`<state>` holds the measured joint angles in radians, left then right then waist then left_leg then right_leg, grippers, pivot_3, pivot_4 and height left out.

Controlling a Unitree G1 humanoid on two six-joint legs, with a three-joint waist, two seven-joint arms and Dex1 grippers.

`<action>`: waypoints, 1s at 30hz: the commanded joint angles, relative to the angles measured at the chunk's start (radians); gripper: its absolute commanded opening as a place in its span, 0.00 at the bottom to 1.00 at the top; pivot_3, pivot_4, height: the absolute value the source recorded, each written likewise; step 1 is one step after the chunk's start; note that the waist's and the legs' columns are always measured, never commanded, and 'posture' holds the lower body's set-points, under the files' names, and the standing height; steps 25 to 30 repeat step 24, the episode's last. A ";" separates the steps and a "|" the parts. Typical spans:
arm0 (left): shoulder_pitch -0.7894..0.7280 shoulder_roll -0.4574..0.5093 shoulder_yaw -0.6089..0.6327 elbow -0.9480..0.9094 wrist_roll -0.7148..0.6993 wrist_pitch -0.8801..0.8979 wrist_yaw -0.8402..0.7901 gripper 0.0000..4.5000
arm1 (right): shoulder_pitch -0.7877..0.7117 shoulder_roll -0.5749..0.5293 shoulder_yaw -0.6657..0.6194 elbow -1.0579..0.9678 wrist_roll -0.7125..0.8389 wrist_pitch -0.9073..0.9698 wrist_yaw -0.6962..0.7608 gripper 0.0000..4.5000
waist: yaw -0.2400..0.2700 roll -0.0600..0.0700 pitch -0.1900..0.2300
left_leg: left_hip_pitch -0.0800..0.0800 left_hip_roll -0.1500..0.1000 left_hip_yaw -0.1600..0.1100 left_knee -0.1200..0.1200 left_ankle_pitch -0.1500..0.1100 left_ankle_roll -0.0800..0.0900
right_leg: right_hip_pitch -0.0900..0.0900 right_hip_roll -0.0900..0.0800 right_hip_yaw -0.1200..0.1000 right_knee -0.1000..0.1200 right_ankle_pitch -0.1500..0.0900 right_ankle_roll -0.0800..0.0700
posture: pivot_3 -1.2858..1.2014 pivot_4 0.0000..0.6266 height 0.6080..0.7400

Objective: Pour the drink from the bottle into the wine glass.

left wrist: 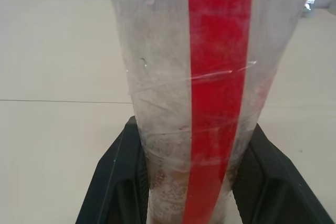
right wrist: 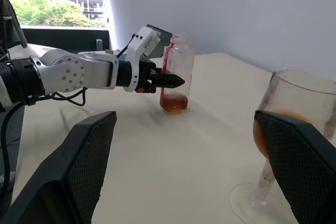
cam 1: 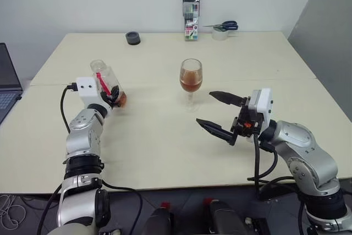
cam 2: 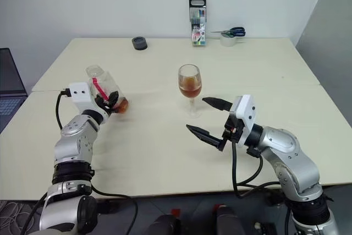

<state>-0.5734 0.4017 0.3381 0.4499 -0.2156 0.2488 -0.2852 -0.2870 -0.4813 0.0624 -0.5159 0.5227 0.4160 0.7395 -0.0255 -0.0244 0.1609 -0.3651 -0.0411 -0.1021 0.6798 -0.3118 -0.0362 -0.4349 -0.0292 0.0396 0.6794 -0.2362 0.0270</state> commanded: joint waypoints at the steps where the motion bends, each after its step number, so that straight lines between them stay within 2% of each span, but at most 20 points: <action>1: -0.015 0.014 -0.018 -0.010 0.013 -0.052 -0.001 0.37 | -0.004 0.003 -0.004 -0.025 -0.001 -0.023 -0.002 1.00 | 0.000 0.000 0.000 | 0.000 0.000 0.000 0.000 0.000 0.000 | 0.000 0.000 0.000 0.000 0.000 0.000 | 0.52 0.24 1.00; 8: -0.015 0.013 -0.050 -0.005 0.018 -0.065 -0.006 0.37 | 0.002 0.004 -0.004 -0.034 -0.005 -0.016 -0.017 1.00 | -0.001 0.000 0.000 | 0.000 0.000 0.000 0.000 0.000 0.000 | 0.000 0.000 0.000 0.000 0.000 0.000 | 0.52 0.24 1.00; 10: -0.008 0.012 -0.052 -0.015 0.017 -0.058 -0.002 0.53 | 0.006 0.003 -0.004 -0.038 -0.005 -0.015 -0.021 1.00 | -0.001 0.000 0.000 | 0.000 0.000 0.000 0.000 0.000 0.000 | 0.000 0.000 0.000 0.000 0.000 0.000 | 0.52 0.24 1.00; 17: 0.087 0.005 -0.051 -0.147 0.006 -0.009 0.017 1.00 | 0.059 0.003 -0.005 -0.041 -0.030 -0.032 -0.033 1.00 | -0.001 0.000 0.000 | 0.000 0.000 0.000 0.000 0.000 0.000 | 0.000 0.000 0.000 0.000 0.000 0.000 | 0.52 0.24 1.00; 20: 0.151 0.002 -0.042 -0.237 -0.002 0.052 0.041 1.00 | 0.123 0.008 -0.019 -0.050 -0.041 -0.028 -0.060 1.00 | -0.001 0.000 0.000 | 0.000 0.001 0.000 -0.001 0.000 0.000 | 0.000 0.000 0.000 0.000 0.000 0.000 | 0.52 0.24 1.00; 24: 0.321 -0.009 -0.034 -0.452 -0.033 0.155 0.053 1.00 | 0.268 0.081 -0.111 -0.052 -0.004 0.087 -0.249 1.00 | -0.001 0.000 0.000 | 0.000 0.001 -0.001 -0.001 0.000 0.000 | 0.000 0.000 0.002 -0.001 0.000 0.000 | 0.52 0.24 1.00; 30: 0.321 -0.009 -0.034 -0.452 -0.033 0.155 0.053 1.00 | 0.268 0.081 -0.111 -0.052 -0.004 0.087 -0.249 1.00 | -0.001 0.000 0.000 | 0.000 0.001 -0.001 -0.001 0.000 0.000 | 0.000 0.000 0.002 -0.001 0.000 0.000 | 0.52 0.24 1.00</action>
